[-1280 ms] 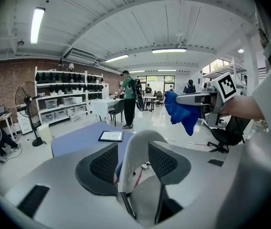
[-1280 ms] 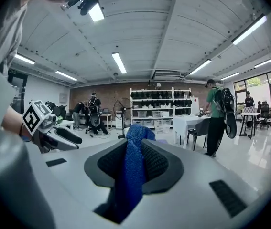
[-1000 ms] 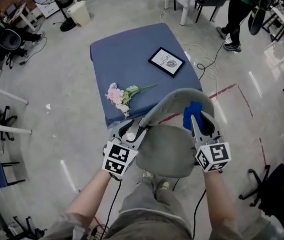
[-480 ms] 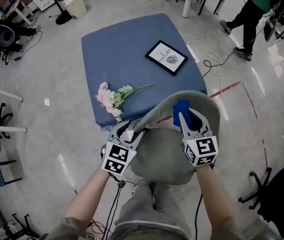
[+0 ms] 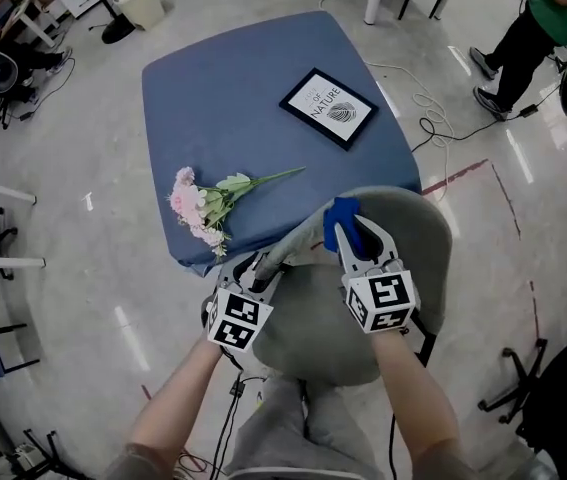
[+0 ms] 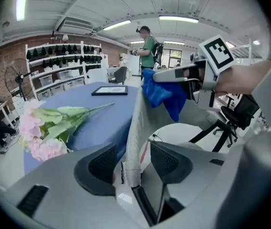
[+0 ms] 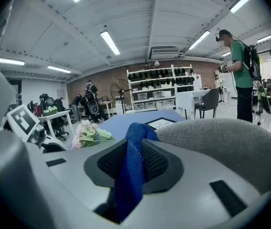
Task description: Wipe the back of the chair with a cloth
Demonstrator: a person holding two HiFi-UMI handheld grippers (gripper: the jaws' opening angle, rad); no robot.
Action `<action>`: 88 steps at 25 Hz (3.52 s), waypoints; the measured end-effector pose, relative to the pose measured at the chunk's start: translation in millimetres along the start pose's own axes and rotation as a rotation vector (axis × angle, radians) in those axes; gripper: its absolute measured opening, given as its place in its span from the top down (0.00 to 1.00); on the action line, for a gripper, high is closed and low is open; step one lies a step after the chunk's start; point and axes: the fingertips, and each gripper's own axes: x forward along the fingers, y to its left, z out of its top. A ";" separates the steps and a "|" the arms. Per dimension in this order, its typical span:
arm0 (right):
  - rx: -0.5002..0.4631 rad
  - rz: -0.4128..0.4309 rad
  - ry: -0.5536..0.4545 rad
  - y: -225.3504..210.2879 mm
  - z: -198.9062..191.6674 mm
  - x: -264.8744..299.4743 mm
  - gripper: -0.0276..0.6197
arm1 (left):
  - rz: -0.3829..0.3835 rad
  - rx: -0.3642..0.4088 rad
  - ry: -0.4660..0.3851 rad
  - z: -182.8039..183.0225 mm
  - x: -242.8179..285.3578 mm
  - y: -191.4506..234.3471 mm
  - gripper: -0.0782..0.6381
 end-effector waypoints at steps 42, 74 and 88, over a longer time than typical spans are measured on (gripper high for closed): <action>-0.004 -0.028 0.125 19.7 -49.6 37.6 0.86 | -0.102 -0.151 0.167 -59.3 76.0 1.8 0.64; 0.192 -0.512 0.024 -130.9 -70.4 -93.1 0.86 | -0.056 -0.190 0.165 -59.9 77.1 2.6 0.65; 0.159 0.042 0.159 33.5 -83.8 42.4 0.86 | -0.079 -0.219 0.162 -59.1 75.5 2.2 0.65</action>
